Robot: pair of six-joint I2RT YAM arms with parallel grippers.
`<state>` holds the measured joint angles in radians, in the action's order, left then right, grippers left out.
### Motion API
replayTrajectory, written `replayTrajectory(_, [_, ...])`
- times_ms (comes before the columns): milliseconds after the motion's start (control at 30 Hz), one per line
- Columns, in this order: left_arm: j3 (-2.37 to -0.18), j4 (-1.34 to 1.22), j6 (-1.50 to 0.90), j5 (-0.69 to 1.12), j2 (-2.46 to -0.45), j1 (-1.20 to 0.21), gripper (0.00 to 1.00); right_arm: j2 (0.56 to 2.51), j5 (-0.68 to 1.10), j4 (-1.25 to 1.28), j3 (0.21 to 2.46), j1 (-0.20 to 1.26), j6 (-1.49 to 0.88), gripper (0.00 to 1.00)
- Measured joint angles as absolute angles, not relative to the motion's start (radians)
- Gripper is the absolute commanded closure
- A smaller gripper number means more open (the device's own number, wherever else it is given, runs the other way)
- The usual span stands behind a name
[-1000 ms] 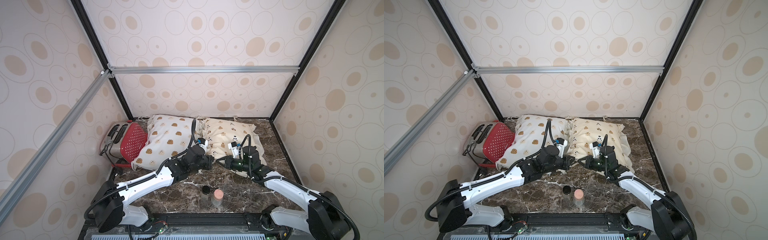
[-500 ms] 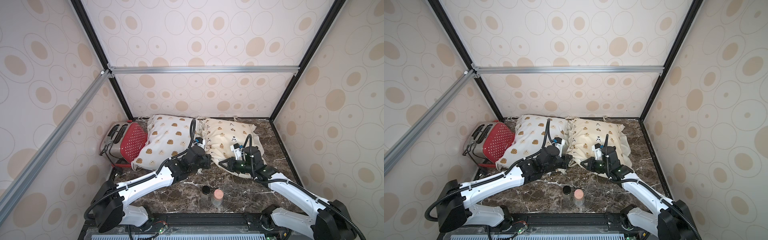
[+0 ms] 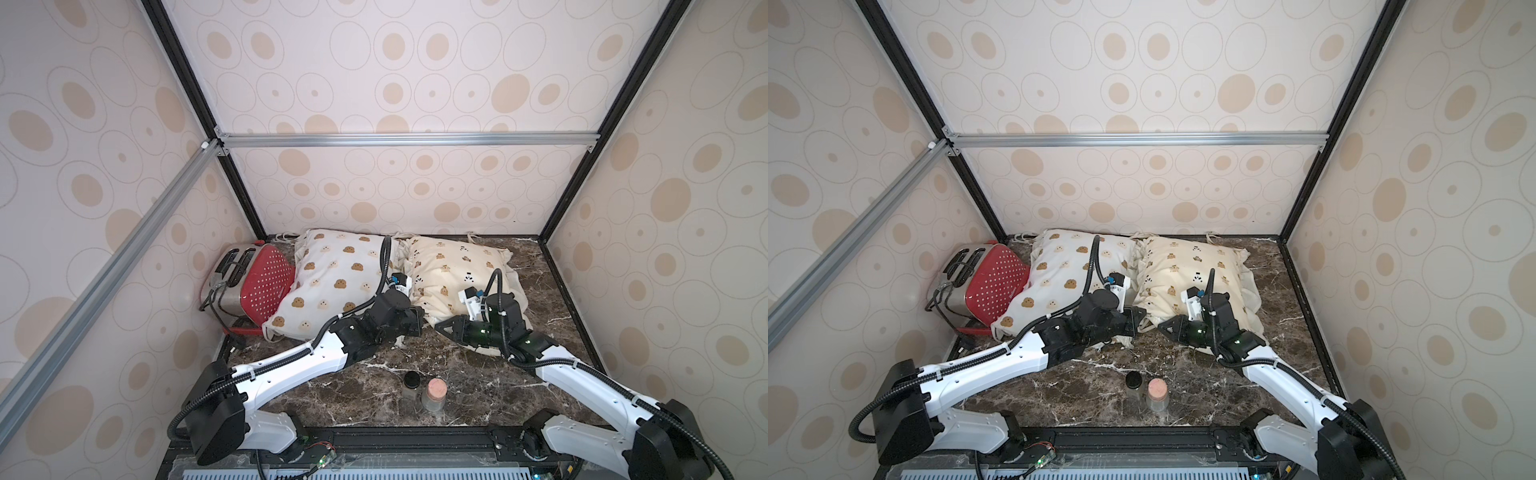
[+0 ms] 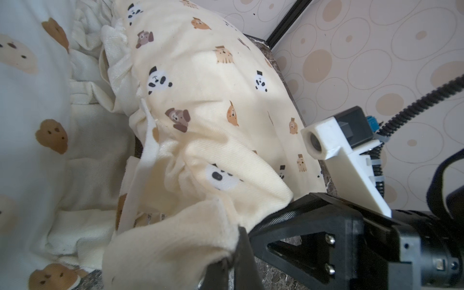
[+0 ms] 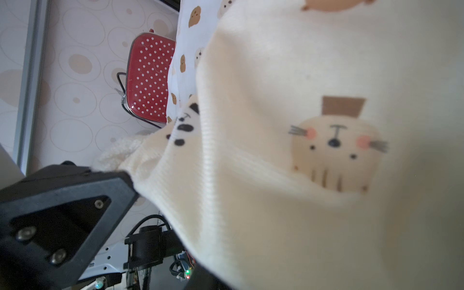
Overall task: Zip up pillowcases
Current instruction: Zip the zipper on the pillowcase.
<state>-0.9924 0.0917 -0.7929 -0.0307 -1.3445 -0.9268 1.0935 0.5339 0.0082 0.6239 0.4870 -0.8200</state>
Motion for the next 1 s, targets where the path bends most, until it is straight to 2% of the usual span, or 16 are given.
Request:
replayTrajectory(200, [-1.006,0.099,-0.792,-0.003,-1.345,-0.927,1.0,1.093,0.545,0.111,0.617,0.482,-0.819,0.6])
replayTrajectory(533, [-1.034,0.141,-0.791,0.021,-1.345,-0.927,1.0,1.092,0.546,0.19,0.558,0.469,-0.825,0.53])
replayTrajectory(867, [-1.059,0.151,-0.796,0.071,-1.346,-0.927,1.0,1.15,0.576,0.347,0.532,0.464,-0.871,0.5])
replayTrajectory(1000, [-1.063,0.152,-0.799,0.08,-1.346,-0.927,1.0,1.195,0.603,0.423,0.532,0.464,-0.896,0.53])
